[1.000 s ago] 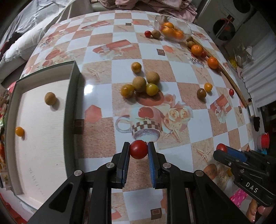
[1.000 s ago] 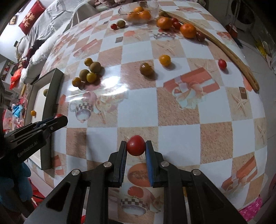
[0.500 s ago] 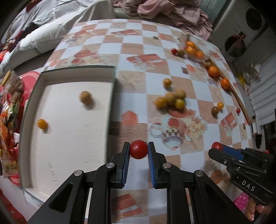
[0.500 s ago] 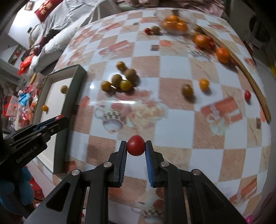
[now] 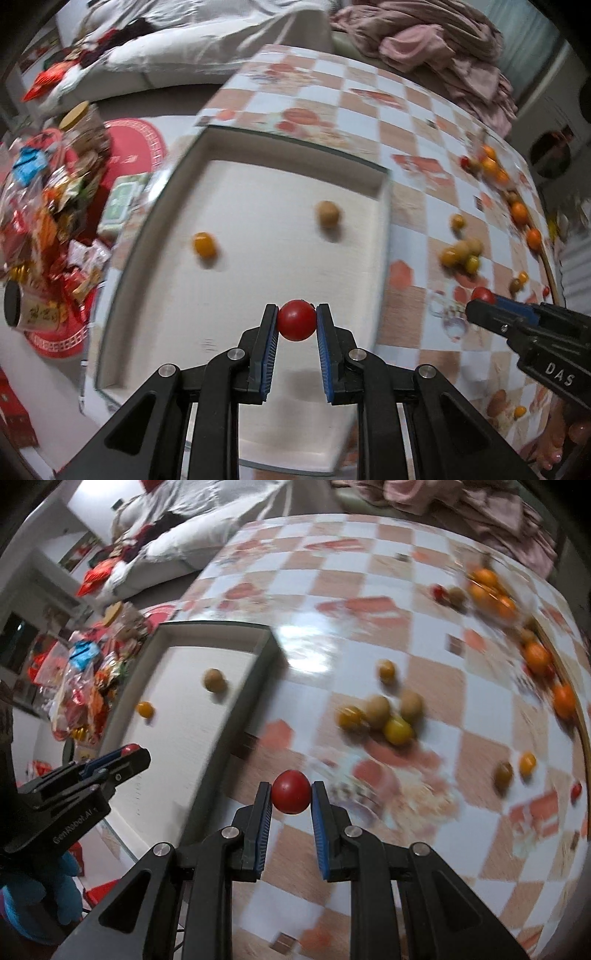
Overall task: Organize fruits
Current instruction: 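Carry both red tomatoes to the white tray and open both tools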
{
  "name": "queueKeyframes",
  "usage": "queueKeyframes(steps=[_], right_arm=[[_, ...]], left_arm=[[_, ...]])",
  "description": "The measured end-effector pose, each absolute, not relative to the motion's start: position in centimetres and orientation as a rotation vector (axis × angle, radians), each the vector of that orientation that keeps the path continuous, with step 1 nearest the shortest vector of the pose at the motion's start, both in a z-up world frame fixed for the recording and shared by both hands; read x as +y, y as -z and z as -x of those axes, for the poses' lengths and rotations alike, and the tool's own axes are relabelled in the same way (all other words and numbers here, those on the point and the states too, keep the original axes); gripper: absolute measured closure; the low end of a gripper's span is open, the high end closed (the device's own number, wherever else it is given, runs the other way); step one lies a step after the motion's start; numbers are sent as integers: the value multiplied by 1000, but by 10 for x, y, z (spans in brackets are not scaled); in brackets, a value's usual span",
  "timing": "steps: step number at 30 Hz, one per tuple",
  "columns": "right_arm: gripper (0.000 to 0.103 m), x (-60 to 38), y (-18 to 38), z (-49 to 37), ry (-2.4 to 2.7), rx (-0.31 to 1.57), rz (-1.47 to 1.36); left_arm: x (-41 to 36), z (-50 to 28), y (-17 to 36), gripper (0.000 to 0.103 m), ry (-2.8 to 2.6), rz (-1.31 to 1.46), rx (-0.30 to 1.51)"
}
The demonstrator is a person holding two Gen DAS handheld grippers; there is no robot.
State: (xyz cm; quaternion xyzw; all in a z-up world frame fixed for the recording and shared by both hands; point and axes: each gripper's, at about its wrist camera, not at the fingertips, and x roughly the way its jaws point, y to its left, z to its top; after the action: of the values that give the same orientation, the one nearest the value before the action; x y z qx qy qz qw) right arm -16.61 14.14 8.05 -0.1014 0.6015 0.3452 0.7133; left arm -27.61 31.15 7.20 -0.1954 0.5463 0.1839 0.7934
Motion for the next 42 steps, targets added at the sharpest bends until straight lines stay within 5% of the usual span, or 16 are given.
queueKeyframes(steps=[20,40,41,42], right_arm=[[80,272,-48,179,-916,1349,363],[79,303,-20,188,-902,1310,491],[79,303,-21,188,-902,1311,490],[79,303,-21,187,-904,1313,488]], left_arm=[[376,309,-29,81,-558,446,1207],[378,307,-16,79,-571,366,1237],[377,307,-16,74,-578,357,1239],[377,307,-16,51,-587,347,1241]])
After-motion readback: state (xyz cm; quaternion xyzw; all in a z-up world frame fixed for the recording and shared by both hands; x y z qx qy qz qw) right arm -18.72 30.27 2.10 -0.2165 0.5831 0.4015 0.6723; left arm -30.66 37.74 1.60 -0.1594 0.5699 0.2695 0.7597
